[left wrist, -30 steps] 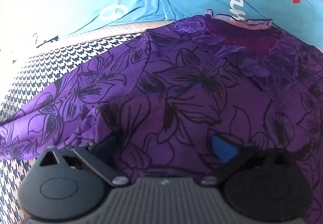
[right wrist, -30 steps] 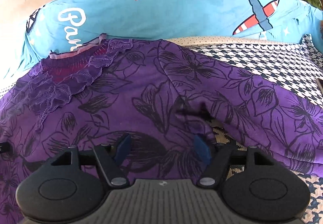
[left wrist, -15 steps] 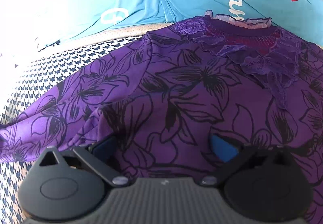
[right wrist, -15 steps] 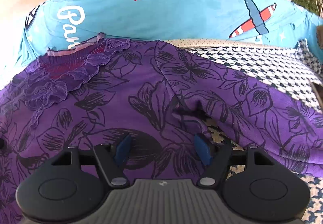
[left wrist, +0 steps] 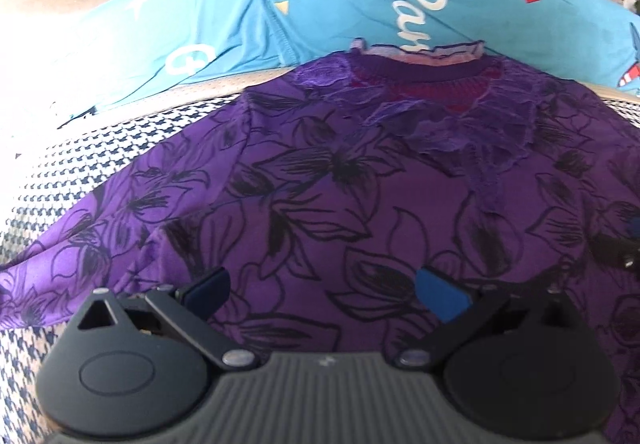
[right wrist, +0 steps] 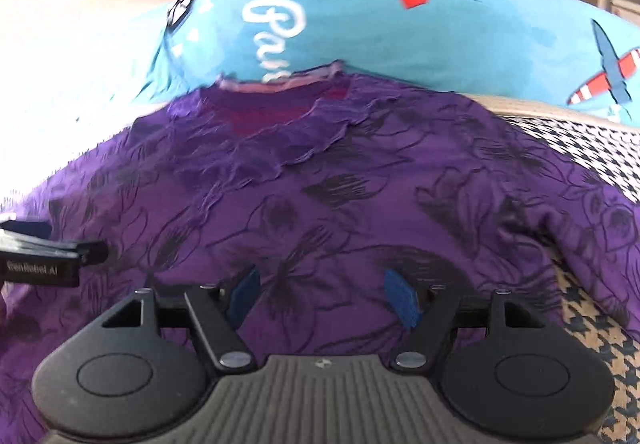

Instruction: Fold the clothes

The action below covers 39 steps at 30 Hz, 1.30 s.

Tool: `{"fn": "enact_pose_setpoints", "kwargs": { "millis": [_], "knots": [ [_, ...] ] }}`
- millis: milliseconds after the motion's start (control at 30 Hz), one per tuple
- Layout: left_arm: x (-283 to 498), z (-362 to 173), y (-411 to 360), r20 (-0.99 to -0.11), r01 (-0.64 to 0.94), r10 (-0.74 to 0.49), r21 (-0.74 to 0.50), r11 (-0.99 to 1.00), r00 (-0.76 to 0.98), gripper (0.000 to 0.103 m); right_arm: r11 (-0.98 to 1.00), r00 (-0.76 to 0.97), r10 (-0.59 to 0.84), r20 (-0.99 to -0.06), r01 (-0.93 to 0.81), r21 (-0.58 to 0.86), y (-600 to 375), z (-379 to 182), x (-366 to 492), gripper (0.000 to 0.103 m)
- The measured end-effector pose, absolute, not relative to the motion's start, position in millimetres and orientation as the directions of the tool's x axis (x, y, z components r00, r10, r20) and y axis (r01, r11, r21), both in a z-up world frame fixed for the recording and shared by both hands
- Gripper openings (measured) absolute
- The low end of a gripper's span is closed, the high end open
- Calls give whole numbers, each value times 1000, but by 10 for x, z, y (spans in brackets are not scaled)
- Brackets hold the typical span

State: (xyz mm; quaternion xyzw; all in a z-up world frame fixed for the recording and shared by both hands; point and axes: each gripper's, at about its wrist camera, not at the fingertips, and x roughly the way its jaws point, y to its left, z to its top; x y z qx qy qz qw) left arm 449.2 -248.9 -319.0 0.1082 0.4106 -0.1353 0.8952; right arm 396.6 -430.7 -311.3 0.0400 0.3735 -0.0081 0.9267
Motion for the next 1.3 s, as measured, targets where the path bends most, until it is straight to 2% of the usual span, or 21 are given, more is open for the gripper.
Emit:
{"fn": "enact_pose_setpoints", "kwargs": {
  "millis": [333,667,900,1133,1300],
  "knots": [
    [4363,-3353,-2617,-773,403,-190,93,910,606,103,999,696,-46,-717,45,-20,-4250,-3192,4004,75],
    [4378,-3406,-2528,-772,422,-227,58,905,593,103,996,684,-83,-725,89,-30,-4403,-3194,3962,84],
    [4349,-3388,-2432,-774,439,-241,52,897,585,103,991,681,-111,-724,129,-31,-4552,-3189,3816,84],
    [4256,-3363,-2198,-776,378,-216,32,925,593,103,979,655,-168,-737,201,-45,-4715,-3170,3613,84],
    [4163,-3348,-2068,-777,349,-196,33,936,598,103,973,653,-160,-741,230,-7,-4892,-3144,3453,84]
  ]
}}
